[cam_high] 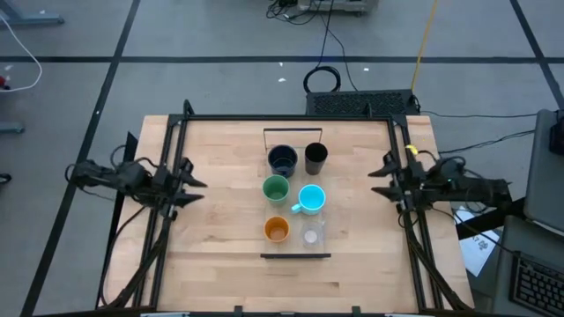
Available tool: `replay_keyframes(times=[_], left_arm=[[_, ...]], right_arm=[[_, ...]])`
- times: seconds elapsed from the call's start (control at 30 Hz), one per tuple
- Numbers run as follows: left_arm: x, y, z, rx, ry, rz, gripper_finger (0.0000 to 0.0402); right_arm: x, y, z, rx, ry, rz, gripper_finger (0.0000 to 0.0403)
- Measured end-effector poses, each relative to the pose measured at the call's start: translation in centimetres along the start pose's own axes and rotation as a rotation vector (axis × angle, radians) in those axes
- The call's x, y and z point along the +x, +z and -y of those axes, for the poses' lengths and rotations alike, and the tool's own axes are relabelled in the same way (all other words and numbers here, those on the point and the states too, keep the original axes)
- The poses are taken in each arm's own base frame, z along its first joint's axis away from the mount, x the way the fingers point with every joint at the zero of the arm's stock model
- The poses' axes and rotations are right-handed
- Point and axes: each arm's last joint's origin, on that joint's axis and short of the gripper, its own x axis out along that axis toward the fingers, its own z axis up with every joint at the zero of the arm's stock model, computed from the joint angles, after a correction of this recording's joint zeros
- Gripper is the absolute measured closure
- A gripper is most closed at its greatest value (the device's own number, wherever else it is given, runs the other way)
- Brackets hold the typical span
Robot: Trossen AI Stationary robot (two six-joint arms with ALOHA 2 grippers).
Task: Stack small to large cups/mugs on shelf
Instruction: Return to Home Position
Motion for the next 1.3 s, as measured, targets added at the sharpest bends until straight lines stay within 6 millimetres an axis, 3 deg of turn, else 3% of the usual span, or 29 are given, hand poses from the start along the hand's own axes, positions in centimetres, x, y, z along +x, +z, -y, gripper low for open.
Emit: replay_keyframes(times=[0.17,0.27,0.37,0.47,0.73,0.9,1.07,1.3], left_arm=[[0.5,-2.4,-0.3,-0.049,-0.091,0.002,0.0252],[0.6,-4.0,-0.8,-0.010,-0.012,-0.082,0.0252],[0.5,-4.5,-1.4,0.005,0.120,-0.137,0.0252],[0.6,-4.6,-1.6,0.016,0.200,-0.110,0.0252],[0.8,-5.6,-1.3,0.075,-0.016,-0.055,0.0252],[0.8,-5.2,-1.5,0.099,-0.008,-0.015,0.0252],[0.7,-6.5,-1.5,0.113,-0.041,-0.147,0.0252],[0.8,-6.7,-1.6,0.128,-0.034,-0.175,0.0252]], right_arm=[[0.5,-3.0,0.1,0.058,0.052,0.014,0.0218],[0.7,-4.6,0.3,0.077,0.054,0.033,0.0218],[0.6,-4.0,0.2,0.086,0.065,0.118,0.0218],[0.7,-4.3,0.3,0.086,0.062,0.089,0.0218],[0.7,-5.9,0.4,0.044,0.043,-0.073,0.0218],[0.6,-6.9,0.5,0.027,0.035,-0.172,0.0218],[0.6,-7.4,0.9,-0.005,-0.096,-0.219,0.0218],[0.5,-7.4,1.8,-0.048,-0.207,-0.234,0.0218]])
